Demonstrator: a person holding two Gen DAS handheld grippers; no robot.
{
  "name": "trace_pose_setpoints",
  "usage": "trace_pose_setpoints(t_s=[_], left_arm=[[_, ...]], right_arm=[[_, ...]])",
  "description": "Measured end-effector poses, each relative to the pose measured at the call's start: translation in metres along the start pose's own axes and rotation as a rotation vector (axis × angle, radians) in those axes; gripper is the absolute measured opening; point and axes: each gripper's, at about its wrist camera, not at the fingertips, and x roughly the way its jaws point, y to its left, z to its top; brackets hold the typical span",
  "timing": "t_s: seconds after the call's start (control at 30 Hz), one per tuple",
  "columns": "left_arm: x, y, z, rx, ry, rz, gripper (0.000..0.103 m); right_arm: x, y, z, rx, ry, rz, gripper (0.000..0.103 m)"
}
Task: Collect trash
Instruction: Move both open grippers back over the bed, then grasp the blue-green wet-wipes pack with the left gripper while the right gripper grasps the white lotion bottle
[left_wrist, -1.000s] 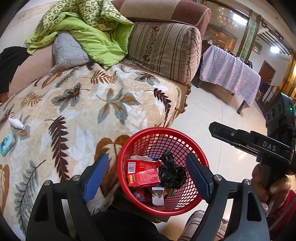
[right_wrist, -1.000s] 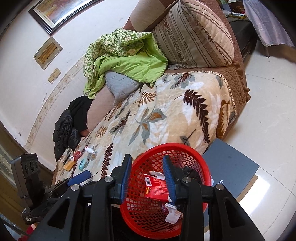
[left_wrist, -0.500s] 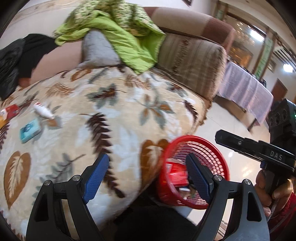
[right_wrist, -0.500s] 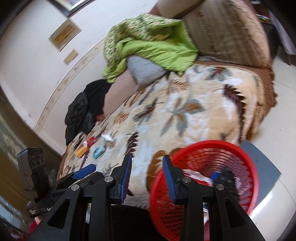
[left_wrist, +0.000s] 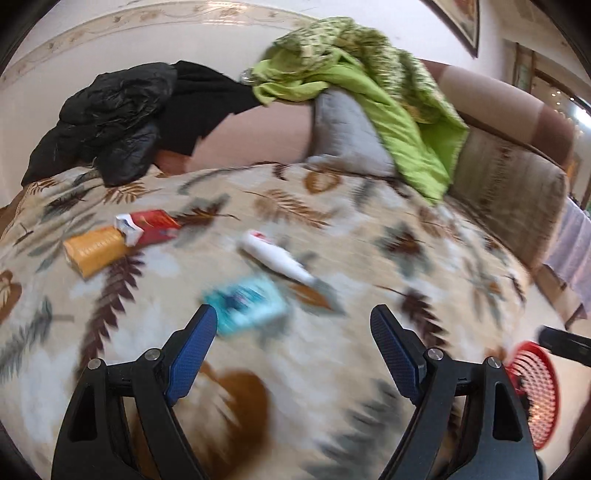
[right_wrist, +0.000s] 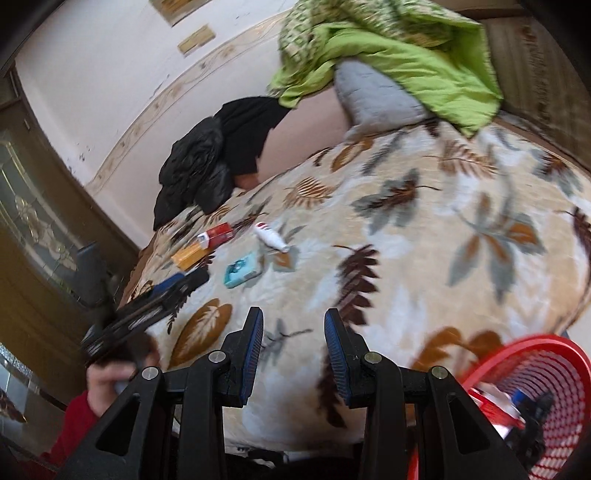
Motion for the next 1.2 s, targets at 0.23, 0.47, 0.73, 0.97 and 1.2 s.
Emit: trace_pose_setpoints(t_s=[0.23, 0.47, 0.73, 0.97, 1.2], left_arm=[[0.065, 0.058, 0.022, -0.127, 0.023, -0.049, 0.084], [0.099, 0.046, 0.007, 0.021, 0.174, -0.091, 0.084], [0.091, 0.035, -0.008, 0.146, 0.195, -0.081, 0.081], [0.11, 0.054, 0.0, 0.031, 0.209, -0.035, 0.081], [0.111, 0.047, -0.003, 0.092, 0.25, -0.034, 0.061]], right_arm=[[0.045, 0.013, 0.022, -0.019, 0.054, 0.004, 0.038], [0.1, 0.006, 0.064, 0.021, 0.092, 0.023, 0.038], [0.181, 0.017, 0.097, -0.057, 0.165, 0.02, 0.038], [0.243, 0.037, 0.116, -0.172, 0.257, 0.04, 0.038], [0.272, 0.048, 0.126, -0.219, 0.299, 0.076, 0.038]])
